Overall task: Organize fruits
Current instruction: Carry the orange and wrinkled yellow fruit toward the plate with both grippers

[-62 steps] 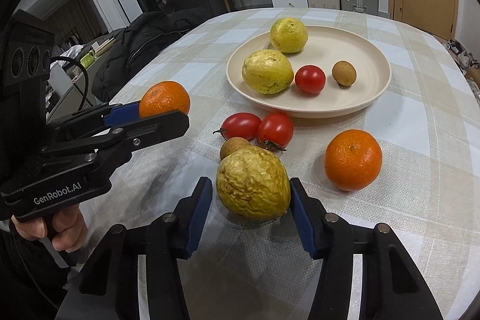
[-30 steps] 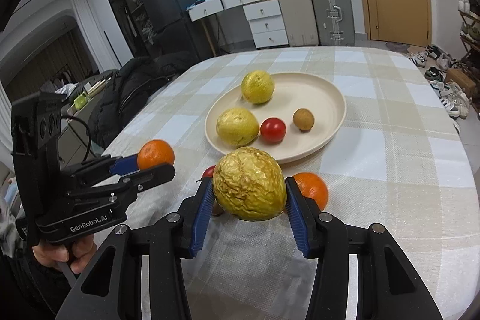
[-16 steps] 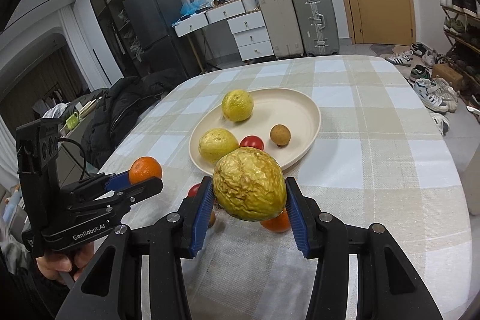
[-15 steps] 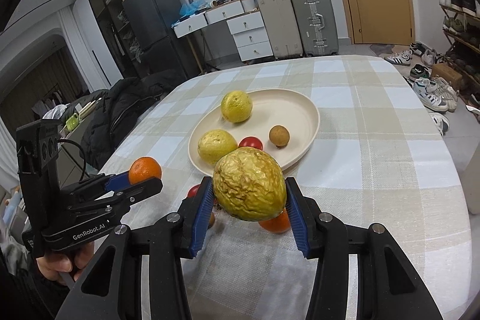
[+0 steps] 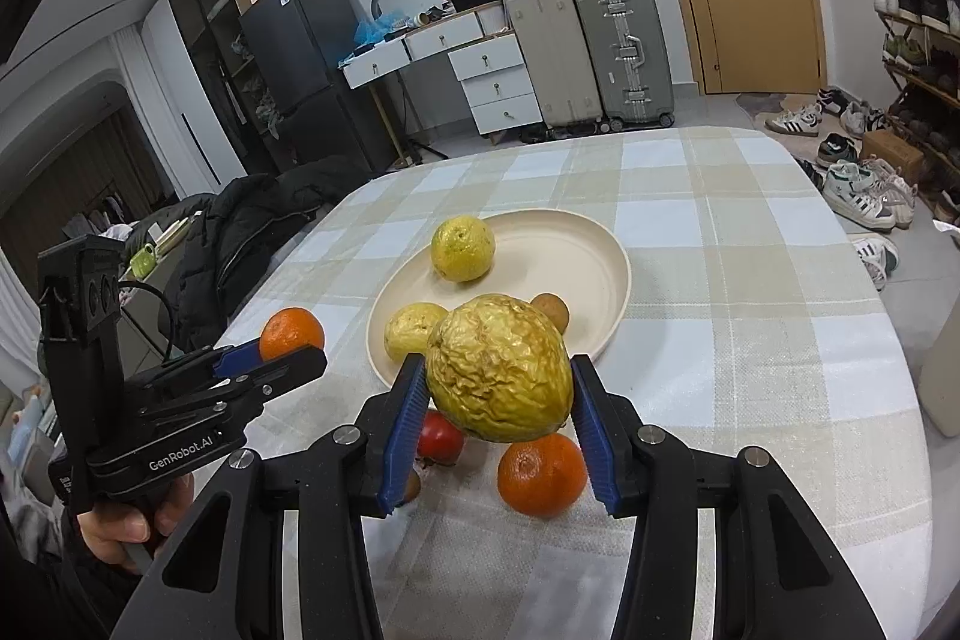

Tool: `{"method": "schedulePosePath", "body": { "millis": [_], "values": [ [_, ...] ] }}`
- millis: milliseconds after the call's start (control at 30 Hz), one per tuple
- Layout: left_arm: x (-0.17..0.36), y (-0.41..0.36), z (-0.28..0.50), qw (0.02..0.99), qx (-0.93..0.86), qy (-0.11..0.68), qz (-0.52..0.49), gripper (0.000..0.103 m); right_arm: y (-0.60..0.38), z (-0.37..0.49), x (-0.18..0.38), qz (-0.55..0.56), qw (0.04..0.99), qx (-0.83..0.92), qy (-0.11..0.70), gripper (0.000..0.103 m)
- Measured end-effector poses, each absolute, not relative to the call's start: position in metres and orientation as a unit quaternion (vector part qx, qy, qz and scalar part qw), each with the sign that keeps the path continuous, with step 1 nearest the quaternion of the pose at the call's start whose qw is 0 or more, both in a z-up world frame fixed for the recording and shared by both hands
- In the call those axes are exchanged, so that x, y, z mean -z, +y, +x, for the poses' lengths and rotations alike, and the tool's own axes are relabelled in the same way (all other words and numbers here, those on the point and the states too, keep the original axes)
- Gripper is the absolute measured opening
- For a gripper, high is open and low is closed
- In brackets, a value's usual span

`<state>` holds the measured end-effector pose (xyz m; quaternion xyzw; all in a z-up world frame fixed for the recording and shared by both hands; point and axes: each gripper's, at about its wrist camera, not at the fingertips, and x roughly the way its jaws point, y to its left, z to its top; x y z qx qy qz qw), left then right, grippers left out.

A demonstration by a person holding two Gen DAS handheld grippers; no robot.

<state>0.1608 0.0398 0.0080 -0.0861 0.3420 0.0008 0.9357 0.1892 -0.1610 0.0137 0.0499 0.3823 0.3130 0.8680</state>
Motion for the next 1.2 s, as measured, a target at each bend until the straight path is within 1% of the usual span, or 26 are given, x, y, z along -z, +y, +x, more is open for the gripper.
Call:
{"method": "schedulePosePath", "body": {
  "millis": [400, 1200],
  "values": [
    [-0.005, 0.05, 0.183, 0.934, -0.011, 0.346, -0.085, 0.037, -0.163, 0.211, -0.019, 0.077, 0.868, -0.307, 0.382, 0.048],
    [-0.001, 0.065, 0.218, 0.932, -0.019, 0.351, -0.091, 0.037, -0.152, 0.241, -0.02, 0.085, 0.866, -0.3, 0.39, 0.048]
  ]
}}
